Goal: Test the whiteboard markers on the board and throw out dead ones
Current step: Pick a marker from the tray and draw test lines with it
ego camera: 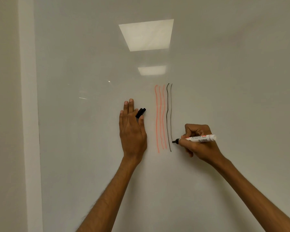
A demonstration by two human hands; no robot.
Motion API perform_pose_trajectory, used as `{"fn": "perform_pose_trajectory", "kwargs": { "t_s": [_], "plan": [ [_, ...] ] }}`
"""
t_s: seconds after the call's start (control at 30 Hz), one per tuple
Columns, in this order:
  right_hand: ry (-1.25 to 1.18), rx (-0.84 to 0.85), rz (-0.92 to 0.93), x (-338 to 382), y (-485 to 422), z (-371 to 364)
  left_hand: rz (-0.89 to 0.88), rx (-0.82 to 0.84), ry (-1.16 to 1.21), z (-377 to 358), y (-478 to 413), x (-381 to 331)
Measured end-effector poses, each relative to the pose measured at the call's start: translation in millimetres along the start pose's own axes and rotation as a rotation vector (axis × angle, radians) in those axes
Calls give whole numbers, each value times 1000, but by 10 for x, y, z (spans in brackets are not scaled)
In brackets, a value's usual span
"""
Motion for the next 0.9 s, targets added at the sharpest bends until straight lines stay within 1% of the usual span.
{"fn": "perform_pose_trajectory", "kwargs": {
  "t_s": [0.23,0.33,0.4,0.47,0.63,0.73,0.9],
  "plan": [
    [139,86,33,-6,42,-61,-12,-10,-6,0,3,-4],
    [113,103,36,23,47,-67,-27,-15,-4,5,10,-17],
    [25,85,7,51,8,-40,-29,-20,-5,7,13,-17],
    [-58,32,-12,88,-102,37,-27,-25,-5,7,15,-16],
    [-64,-180,62,317,-526,337,-39,-38,-3,15,13,-25],
    [-96,-299,63,413,-726,463,-34,-46,-20,18,15,-18],
    [-120,-368,76,413,-793,454,-20,-40,-30,0,20,15]
  ]
}}
Point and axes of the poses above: each hand's wrist, its own y-axis away from the middle knuckle, its own z-axis out of the back of the hand, x = y × z, the point moved 8 cm from there along -y, towards the middle knuckle, and after that the axes turned 9 degrees about y, right-handed, at the moved point
